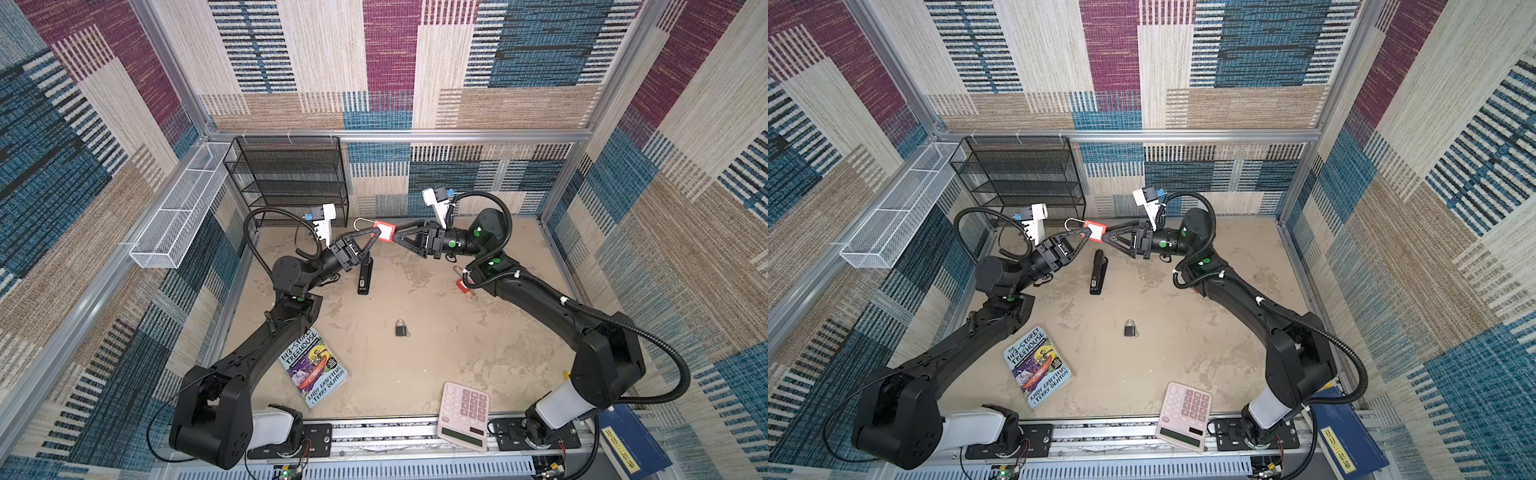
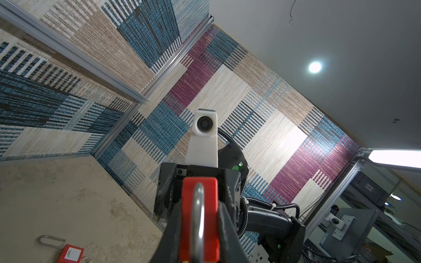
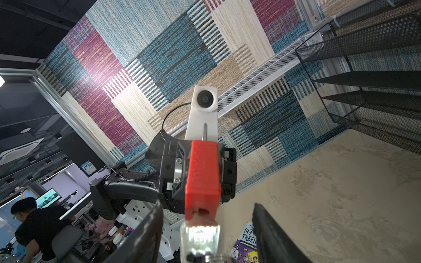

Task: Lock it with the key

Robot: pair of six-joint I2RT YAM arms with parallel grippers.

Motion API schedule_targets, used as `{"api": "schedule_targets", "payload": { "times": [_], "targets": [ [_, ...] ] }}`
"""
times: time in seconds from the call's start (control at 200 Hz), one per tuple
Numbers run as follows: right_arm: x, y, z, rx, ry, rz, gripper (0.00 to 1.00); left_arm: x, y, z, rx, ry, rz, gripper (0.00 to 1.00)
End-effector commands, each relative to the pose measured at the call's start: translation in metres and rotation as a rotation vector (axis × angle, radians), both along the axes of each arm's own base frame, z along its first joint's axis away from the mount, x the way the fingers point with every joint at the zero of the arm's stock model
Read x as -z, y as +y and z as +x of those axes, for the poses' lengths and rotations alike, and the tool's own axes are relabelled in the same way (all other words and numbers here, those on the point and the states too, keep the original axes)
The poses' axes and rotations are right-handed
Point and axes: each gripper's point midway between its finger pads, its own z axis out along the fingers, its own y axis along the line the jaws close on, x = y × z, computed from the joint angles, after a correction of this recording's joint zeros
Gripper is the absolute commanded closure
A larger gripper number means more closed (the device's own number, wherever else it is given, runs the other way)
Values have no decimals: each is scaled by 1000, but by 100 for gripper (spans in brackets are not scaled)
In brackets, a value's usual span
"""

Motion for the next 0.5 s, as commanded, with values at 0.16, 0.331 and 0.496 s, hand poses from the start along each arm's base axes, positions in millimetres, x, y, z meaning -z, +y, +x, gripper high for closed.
{"api": "schedule_targets", "payload": {
  "times": [0.16,0.331,0.496],
  "targets": [
    [-2,-14,4,37,36,28,36,-11,2,-7,14,-50,-30,100],
    [-3,-15,10,29,56,41,36,-13,1,-9,20,-51,-26,100],
    [-4,-14,14,34,63,32,36,-13,2,-9,14,-53,-24,100]
  ]
}}
